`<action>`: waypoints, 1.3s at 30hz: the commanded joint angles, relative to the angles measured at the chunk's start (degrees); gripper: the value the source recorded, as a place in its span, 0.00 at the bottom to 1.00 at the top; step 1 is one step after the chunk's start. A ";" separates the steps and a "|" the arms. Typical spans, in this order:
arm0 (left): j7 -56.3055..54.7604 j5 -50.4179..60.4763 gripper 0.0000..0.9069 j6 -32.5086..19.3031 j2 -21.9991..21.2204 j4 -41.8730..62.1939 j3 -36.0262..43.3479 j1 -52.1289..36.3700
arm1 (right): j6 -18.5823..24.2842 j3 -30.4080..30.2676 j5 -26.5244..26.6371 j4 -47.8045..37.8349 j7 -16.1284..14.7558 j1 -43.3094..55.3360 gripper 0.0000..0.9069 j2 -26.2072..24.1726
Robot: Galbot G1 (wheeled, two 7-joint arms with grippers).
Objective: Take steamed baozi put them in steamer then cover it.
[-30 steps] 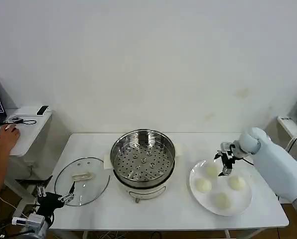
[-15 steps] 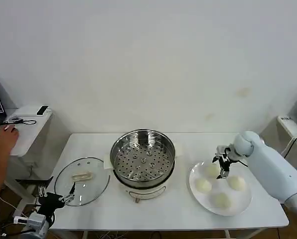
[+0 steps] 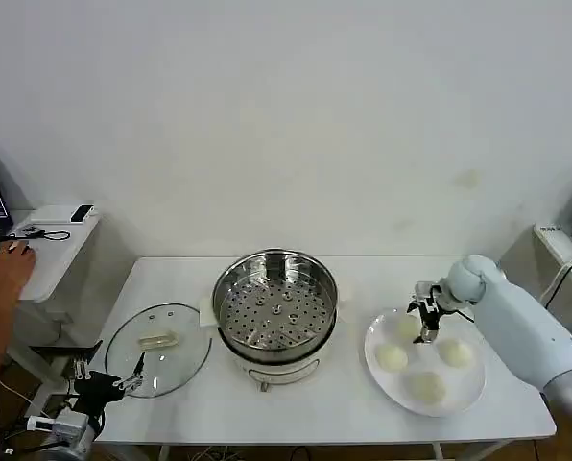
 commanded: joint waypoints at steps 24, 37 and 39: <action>-0.32 0.44 1.00 -0.10 -0.91 -0.41 0.82 0.92 | -4.15 -1.57 10.33 11.79 -0.96 6.05 0.69 -7.17; -0.35 0.63 1.00 -0.17 -1.19 -1.03 0.55 0.63 | -8.04 -18.86 21.08 11.01 -2.68 29.71 0.69 0.72; -0.50 0.42 1.00 -0.19 -1.33 -0.78 0.22 0.62 | -7.43 -20.75 21.72 9.07 -3.08 32.30 0.69 3.98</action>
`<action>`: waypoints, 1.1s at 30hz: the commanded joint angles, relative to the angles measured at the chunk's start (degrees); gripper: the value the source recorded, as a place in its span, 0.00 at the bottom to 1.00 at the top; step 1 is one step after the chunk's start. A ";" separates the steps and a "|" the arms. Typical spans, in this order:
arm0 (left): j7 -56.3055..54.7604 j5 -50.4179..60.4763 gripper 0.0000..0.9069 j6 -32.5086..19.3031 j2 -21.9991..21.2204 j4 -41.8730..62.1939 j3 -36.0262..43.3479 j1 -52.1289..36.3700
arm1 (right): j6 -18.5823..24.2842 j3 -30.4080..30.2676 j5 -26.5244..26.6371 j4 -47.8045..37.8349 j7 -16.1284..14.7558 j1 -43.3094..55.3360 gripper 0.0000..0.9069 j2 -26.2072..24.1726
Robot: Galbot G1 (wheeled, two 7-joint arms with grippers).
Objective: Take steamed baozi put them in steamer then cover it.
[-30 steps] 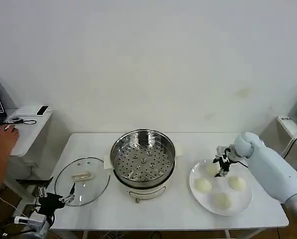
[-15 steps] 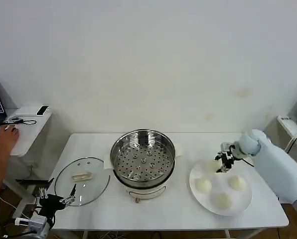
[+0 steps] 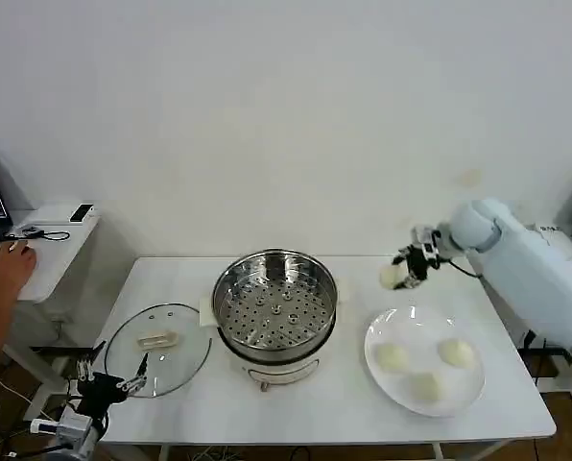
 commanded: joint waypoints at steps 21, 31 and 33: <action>-0.11 0.10 1.00 -0.08 0.05 0.50 -0.66 0.50 | 33.91 -9.06 5.30 -19.44 -4.44 15.46 0.70 25.37; -0.22 1.02 1.00 -0.05 -0.61 0.09 -1.00 1.92 | 43.49 -9.72 -12.40 -9.43 -2.89 13.17 0.70 26.98; -0.22 1.17 1.00 -0.05 -0.80 0.02 -1.08 2.08 | 44.45 -10.70 -13.38 -8.68 -2.68 13.01 0.70 27.21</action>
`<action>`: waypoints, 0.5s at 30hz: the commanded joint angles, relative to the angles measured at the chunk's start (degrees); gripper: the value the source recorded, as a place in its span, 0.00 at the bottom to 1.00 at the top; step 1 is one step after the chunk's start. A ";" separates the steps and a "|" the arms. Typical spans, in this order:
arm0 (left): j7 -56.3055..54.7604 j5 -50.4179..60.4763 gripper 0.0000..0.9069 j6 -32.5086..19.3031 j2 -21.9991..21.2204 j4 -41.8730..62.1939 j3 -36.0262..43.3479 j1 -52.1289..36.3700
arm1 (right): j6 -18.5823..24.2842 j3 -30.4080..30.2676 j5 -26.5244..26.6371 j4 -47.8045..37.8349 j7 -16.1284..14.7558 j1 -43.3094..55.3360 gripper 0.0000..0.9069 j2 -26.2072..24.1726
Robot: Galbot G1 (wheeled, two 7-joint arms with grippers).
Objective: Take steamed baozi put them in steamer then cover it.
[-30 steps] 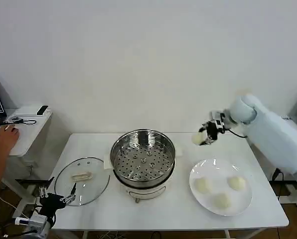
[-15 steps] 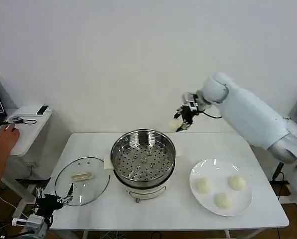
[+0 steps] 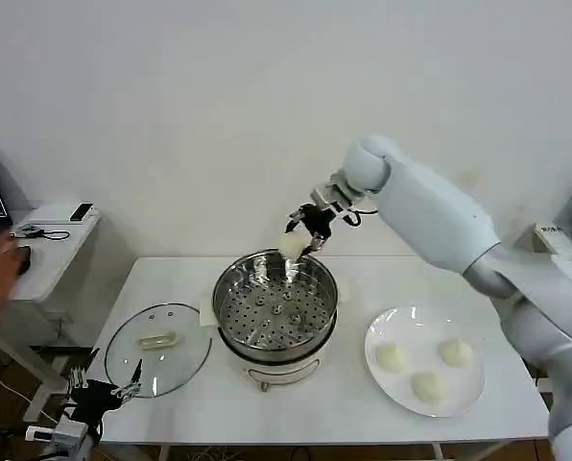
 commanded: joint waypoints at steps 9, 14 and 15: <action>-0.06 0.81 1.00 0.06 -0.59 -0.15 -0.28 0.81 | 17.14 -4.45 -19.87 3.06 1.44 -1.67 0.70 5.48; -0.07 0.89 1.00 0.06 -0.93 -0.09 -0.23 0.79 | 18.37 -3.81 -25.99 0.68 4.36 -2.80 0.69 7.38; -0.09 0.89 1.00 0.07 -1.03 -0.04 -0.22 0.82 | 18.20 -3.90 -25.91 0.08 4.94 -2.88 0.70 7.74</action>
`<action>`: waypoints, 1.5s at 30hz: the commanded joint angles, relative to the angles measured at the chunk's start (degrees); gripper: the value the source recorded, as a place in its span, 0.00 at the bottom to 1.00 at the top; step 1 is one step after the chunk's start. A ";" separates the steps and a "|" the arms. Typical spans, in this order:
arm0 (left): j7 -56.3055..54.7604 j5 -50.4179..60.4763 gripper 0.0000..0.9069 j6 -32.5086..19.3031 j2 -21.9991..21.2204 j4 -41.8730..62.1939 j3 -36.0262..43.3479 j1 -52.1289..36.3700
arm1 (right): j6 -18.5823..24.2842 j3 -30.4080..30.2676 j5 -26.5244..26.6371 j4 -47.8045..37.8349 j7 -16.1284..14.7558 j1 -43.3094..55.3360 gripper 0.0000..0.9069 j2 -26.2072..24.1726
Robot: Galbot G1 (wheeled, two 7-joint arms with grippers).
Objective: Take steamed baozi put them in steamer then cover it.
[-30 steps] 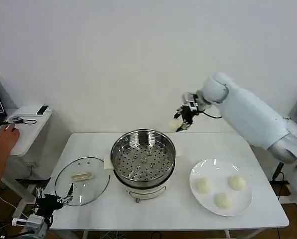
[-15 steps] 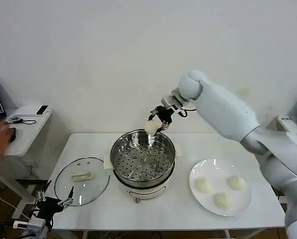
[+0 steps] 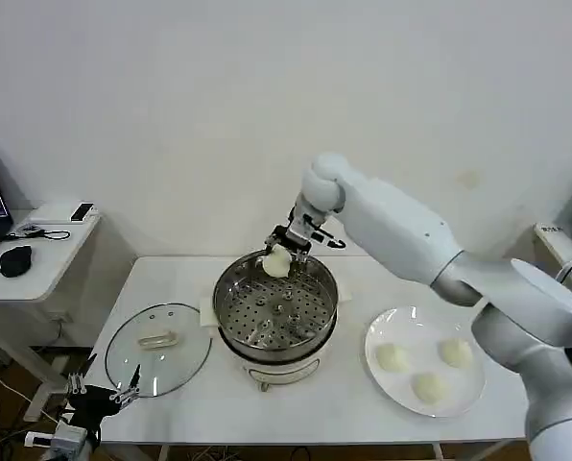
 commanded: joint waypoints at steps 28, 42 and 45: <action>0.02 0.36 1.00 -0.15 0.35 1.24 0.55 -0.01 | 2.83 -1.10 -11.73 -9.66 6.93 -3.22 1.00 7.90; 0.33 0.31 1.00 -0.09 0.46 0.50 0.23 0.39 | -1.22 -1.16 -3.07 1.00 4.49 -0.01 1.00 0.11; 0.54 0.27 1.00 -0.09 0.47 0.36 0.20 0.36 | -4.61 -1.74 5.34 8.18 5.82 1.93 1.00 -5.70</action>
